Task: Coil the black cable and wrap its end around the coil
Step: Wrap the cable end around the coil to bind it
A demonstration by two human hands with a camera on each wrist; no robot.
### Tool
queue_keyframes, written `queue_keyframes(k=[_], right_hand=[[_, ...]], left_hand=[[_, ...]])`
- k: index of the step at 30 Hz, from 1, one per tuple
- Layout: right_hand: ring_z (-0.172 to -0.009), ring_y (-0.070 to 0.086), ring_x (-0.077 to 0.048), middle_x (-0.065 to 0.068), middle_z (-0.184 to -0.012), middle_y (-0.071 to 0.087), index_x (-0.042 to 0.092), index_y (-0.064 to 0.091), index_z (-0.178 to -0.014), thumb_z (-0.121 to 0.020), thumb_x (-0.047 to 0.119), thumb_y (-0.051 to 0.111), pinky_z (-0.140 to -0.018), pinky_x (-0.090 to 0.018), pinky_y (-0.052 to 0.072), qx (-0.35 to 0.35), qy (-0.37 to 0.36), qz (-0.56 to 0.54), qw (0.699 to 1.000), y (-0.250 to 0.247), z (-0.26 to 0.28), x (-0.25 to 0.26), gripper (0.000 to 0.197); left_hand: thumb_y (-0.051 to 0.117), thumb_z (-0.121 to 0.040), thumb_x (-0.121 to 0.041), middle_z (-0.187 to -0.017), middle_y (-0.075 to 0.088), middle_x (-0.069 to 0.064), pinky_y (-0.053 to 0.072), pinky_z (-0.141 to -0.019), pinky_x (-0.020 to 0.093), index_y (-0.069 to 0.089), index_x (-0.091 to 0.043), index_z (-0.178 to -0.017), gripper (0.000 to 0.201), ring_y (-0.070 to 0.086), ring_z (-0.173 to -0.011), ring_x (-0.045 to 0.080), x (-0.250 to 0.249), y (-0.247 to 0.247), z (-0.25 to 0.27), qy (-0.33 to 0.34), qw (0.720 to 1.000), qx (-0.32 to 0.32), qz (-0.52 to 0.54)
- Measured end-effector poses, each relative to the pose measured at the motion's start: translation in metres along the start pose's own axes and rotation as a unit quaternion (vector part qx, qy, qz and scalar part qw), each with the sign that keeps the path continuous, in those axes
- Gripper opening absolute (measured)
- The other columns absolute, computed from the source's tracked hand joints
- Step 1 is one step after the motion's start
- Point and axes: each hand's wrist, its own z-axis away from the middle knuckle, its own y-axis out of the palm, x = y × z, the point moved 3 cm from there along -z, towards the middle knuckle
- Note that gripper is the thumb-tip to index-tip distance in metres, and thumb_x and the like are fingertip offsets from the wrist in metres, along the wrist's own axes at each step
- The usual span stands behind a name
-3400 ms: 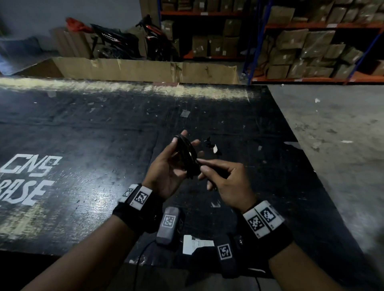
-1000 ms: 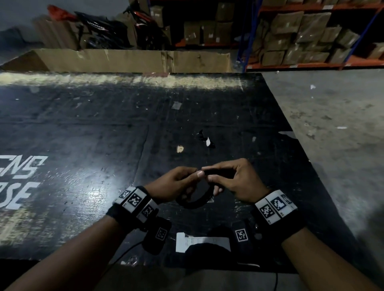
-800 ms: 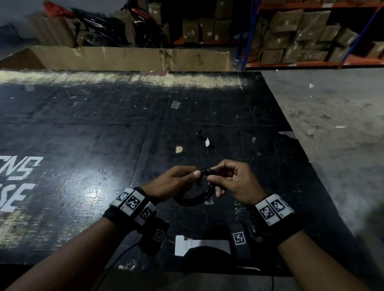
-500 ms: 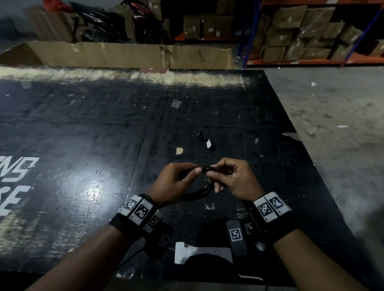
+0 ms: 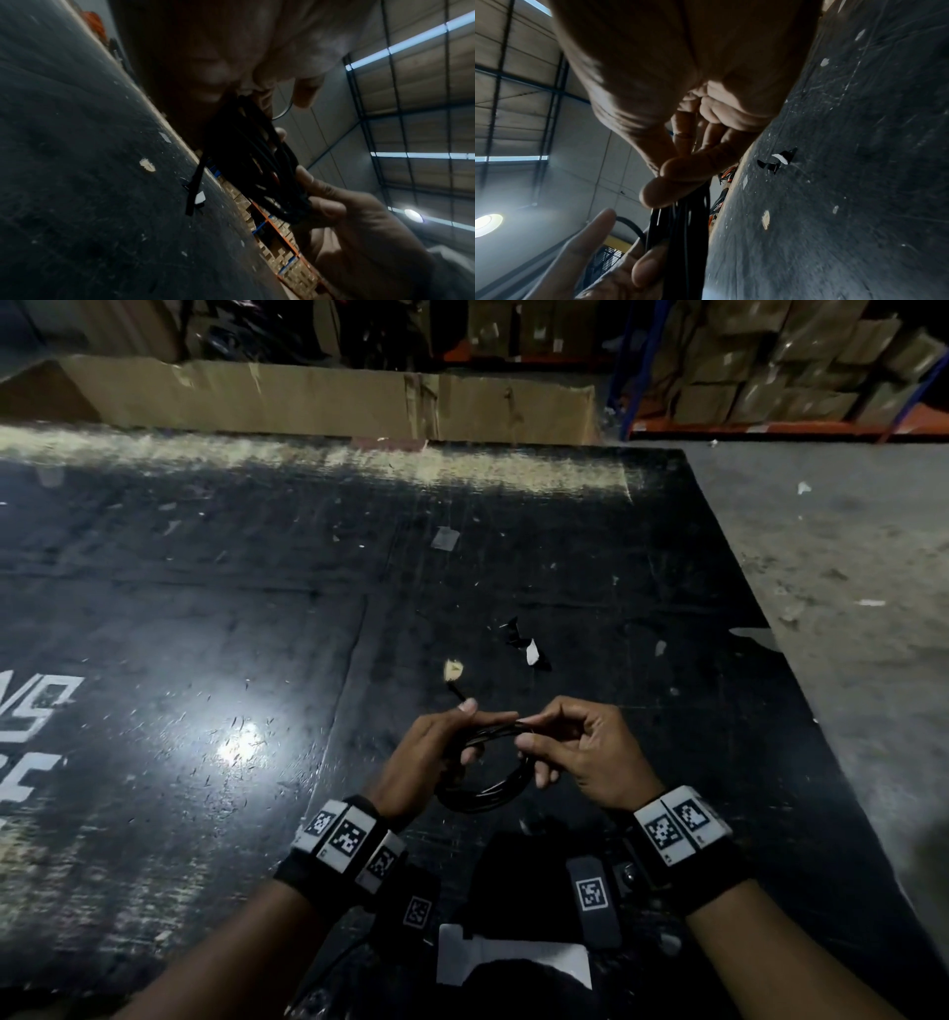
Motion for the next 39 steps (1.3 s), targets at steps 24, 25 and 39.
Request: queue_keyframes(k=[24,25,39], right_hand=[[-0.055,0.073,-0.017,-0.008,-0.074,0.078,-0.010,0.075,-0.097,-0.086,-0.006,0.070,-0.055,-0.021,0.058,-0.014,-0.008,-0.051,0.999,0.004,0.009,-0.001,0.013],[-0.056,0.073,-0.018,-0.010,-0.074,0.078,-0.010,0.075,-0.098,-0.086,-0.006,0.070,-0.056,-0.021,0.058,-0.013,-0.009,-0.051,0.999,0.003,0.010,-0.001,0.013],[-0.048,0.069,-0.018,-0.017,-0.090,0.079,0.007,0.077,-0.099,-0.092,0.014,0.070,-0.044,-0.021,0.051,-0.081,0.034,0.128,0.988,-0.029,-0.036,-0.003,0.012]], left_hand=[[0.057,-0.105,-0.035,-0.054,0.041,-0.004,0.023,-0.047,0.021,0.065,-0.025,-0.058,0.048,0.032,-0.043,0.007,0.002,-0.001,0.004,-0.023,0.995,-0.021,-0.100],[0.059,-0.104,-0.034,-0.054,0.041,-0.003,0.023,-0.048,0.022,0.065,-0.021,-0.055,0.051,0.032,-0.043,0.008,0.003,0.000,0.005,-0.030,0.994,-0.029,-0.096],[0.069,-0.098,-0.021,-0.050,0.063,-0.020,0.037,-0.052,0.007,0.083,-0.008,-0.102,0.020,0.052,-0.047,-0.008,0.006,-0.014,0.011,0.034,0.982,-0.159,-0.092]])
